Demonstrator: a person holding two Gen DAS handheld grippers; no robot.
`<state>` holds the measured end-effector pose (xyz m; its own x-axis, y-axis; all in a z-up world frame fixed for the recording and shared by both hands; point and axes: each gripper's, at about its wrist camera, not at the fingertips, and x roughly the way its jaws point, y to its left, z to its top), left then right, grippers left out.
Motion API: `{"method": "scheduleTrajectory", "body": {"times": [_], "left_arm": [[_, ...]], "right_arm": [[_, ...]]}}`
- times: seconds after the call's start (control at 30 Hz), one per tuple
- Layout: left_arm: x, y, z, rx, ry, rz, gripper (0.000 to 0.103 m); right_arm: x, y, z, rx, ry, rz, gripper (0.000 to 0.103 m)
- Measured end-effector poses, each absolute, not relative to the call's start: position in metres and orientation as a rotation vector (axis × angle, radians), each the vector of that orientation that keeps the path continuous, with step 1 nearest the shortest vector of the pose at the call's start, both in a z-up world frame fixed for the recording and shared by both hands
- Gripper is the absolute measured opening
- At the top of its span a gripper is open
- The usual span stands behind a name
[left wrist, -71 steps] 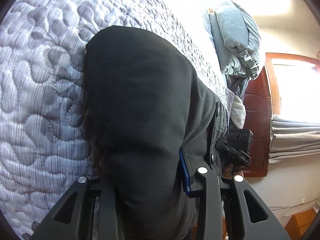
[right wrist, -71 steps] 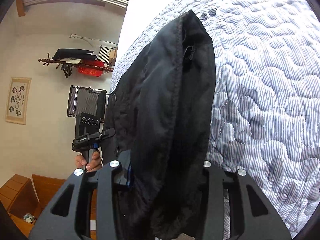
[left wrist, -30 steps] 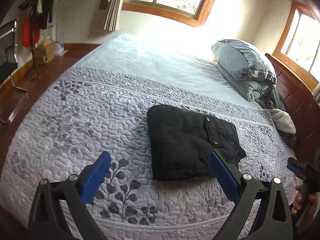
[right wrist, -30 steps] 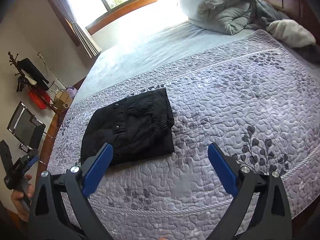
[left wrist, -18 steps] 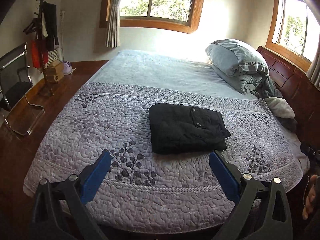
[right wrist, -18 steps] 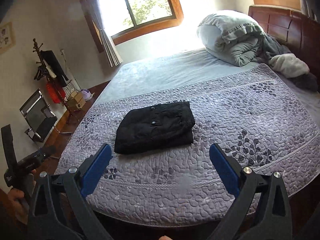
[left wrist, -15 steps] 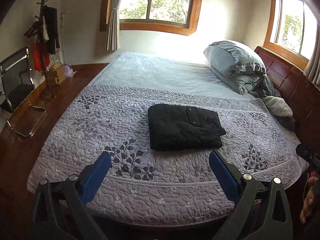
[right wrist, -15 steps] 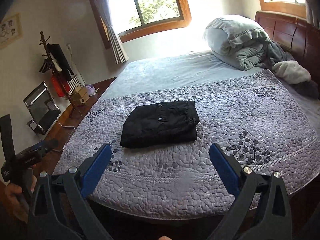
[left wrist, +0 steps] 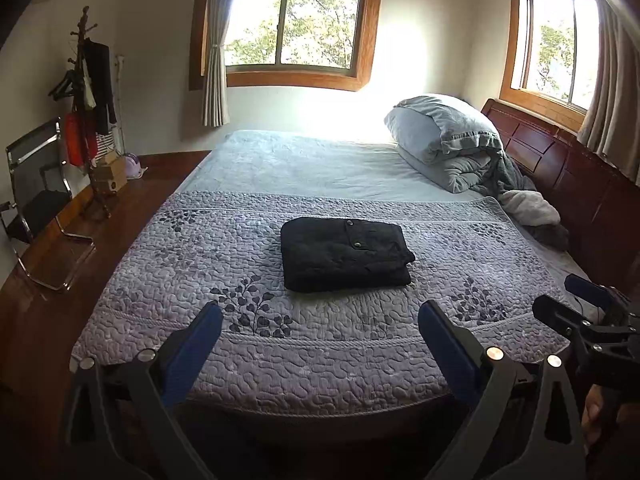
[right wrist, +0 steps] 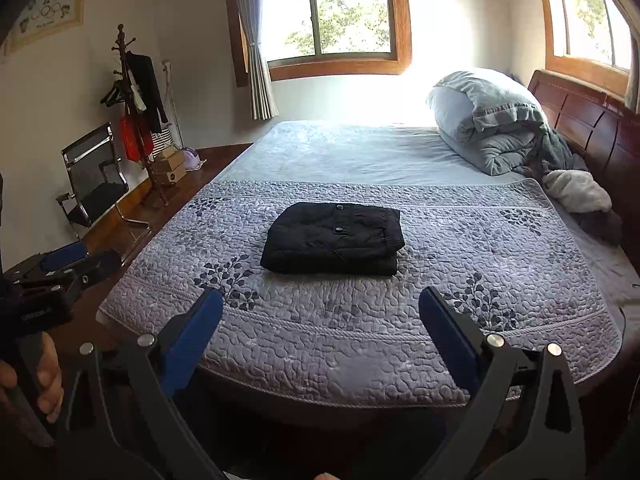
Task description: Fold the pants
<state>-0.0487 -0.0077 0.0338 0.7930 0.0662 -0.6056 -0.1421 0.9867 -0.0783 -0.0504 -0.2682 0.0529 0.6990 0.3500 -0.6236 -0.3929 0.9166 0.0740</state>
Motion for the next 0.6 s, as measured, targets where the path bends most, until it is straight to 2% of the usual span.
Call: {"method": "scheduleTrajectory", "body": {"times": [0.6], "left_arm": [[-0.096, -0.020, 0.049, -0.131, 0.596, 0.089, 0.099]], "right_arm": [[-0.090, -0.262, 0.071, -0.065, 0.657, 0.445, 0.098]]}}
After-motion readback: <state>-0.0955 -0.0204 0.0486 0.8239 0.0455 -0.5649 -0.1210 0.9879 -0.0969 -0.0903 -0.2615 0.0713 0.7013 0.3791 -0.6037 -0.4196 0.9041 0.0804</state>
